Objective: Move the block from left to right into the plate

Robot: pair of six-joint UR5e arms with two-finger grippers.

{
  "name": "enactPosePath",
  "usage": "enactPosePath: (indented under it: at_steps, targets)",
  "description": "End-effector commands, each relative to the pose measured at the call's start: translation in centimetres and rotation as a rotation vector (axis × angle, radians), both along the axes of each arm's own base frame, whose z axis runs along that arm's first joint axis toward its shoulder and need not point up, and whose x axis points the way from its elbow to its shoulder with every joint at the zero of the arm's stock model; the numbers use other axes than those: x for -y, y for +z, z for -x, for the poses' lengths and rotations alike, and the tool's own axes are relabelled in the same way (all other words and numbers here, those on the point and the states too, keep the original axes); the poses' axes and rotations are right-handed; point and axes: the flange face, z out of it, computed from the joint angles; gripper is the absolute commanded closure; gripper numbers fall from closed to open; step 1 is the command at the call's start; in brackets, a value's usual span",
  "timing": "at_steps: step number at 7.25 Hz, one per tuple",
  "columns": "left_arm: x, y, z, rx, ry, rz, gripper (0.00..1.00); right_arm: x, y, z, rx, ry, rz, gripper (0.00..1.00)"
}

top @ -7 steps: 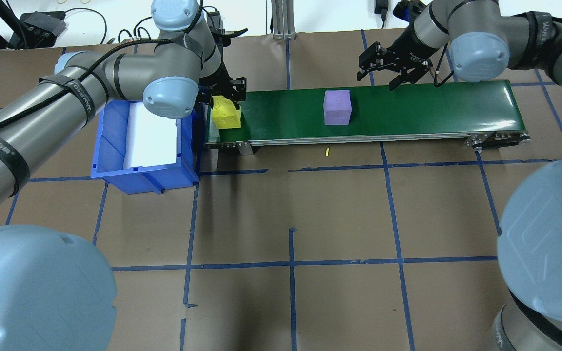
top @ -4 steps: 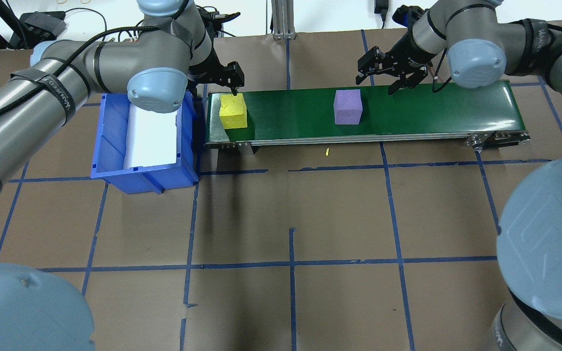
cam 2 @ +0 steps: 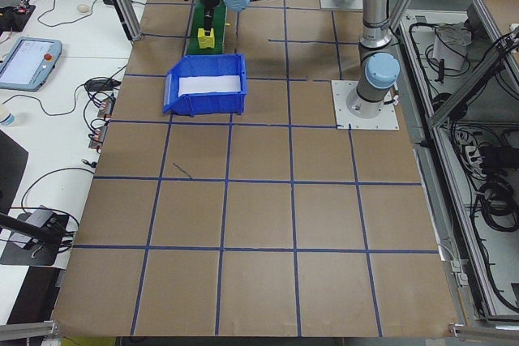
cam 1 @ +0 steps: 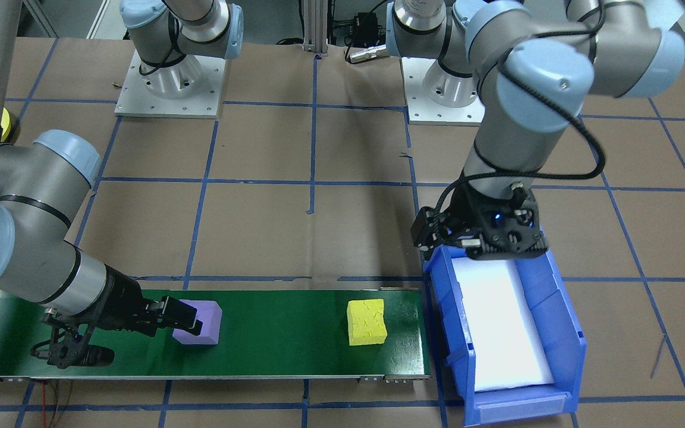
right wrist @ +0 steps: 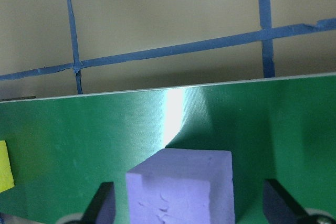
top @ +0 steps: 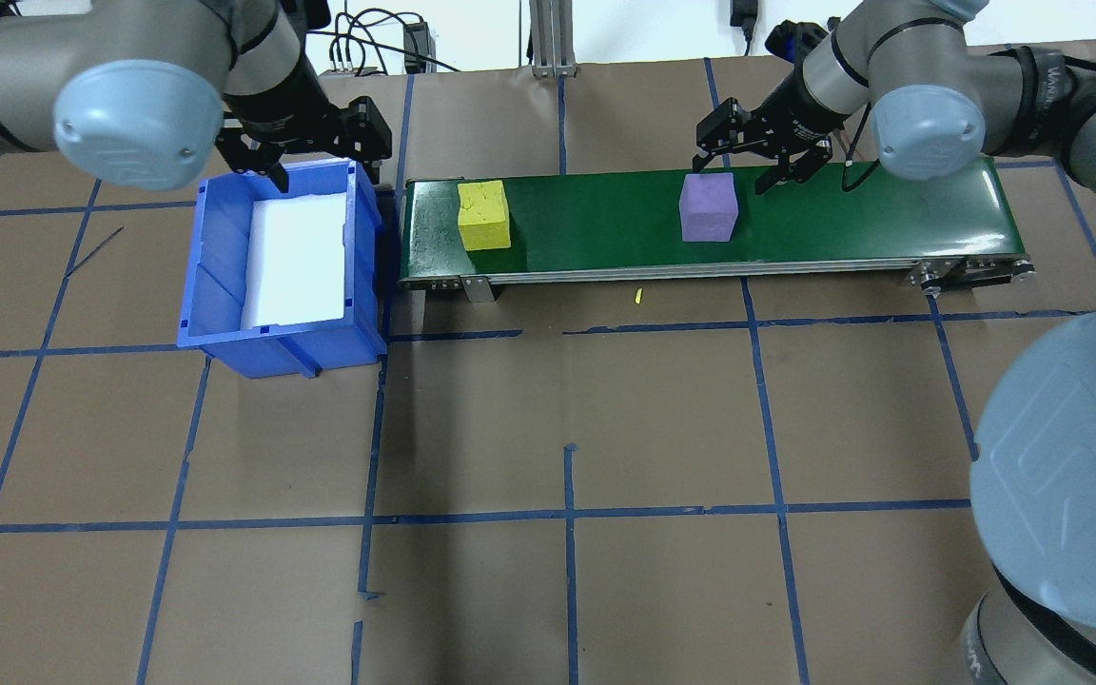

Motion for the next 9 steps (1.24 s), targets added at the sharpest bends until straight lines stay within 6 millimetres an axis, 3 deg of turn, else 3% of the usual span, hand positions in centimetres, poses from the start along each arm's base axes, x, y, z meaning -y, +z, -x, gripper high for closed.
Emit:
enactPosePath:
  at_steps: [1, 2, 4, 5, 6, 8, 9]
  targets:
    - [-5.5, 7.0, -1.7, 0.006, -0.008, 0.007, 0.0, -0.1, -0.3, 0.0, 0.001, 0.0, -0.005, 0.0]
    - [-7.5, 8.4, -2.3, 0.005, 0.001, -0.031, 0.0, -0.4, -0.9, 0.0, 0.001, -0.005, -0.019, 0.0]
    - [-7.3, 7.5, -4.9, 0.054, -0.064, -0.06, 0.0, -0.3, -1.6, 0.2, -0.028, 0.001, -0.005, 0.04]
    - [-6.7, 7.0, -5.3, 0.049, -0.035, -0.064, 0.0, -0.8, -2.2, 1.2, -0.133, 0.009, -0.02, 0.41]
    - [-7.0, 7.6, -5.2, 0.051, -0.036, -0.054, 0.0, -0.6, -0.5, 1.7, -0.188, 0.014, 0.002, 0.63]
    - [-7.3, 7.6, -4.7, 0.043, 0.002, -0.059, 0.0, -1.0, 3.4, 2.8, -0.282, 0.109, 0.033, 0.69]
    - [-7.5, 8.0, -4.0, 0.012, -0.008, -0.051, 0.0, -1.5, 5.5, 4.9, -0.383, 0.2, 0.075, 0.69]
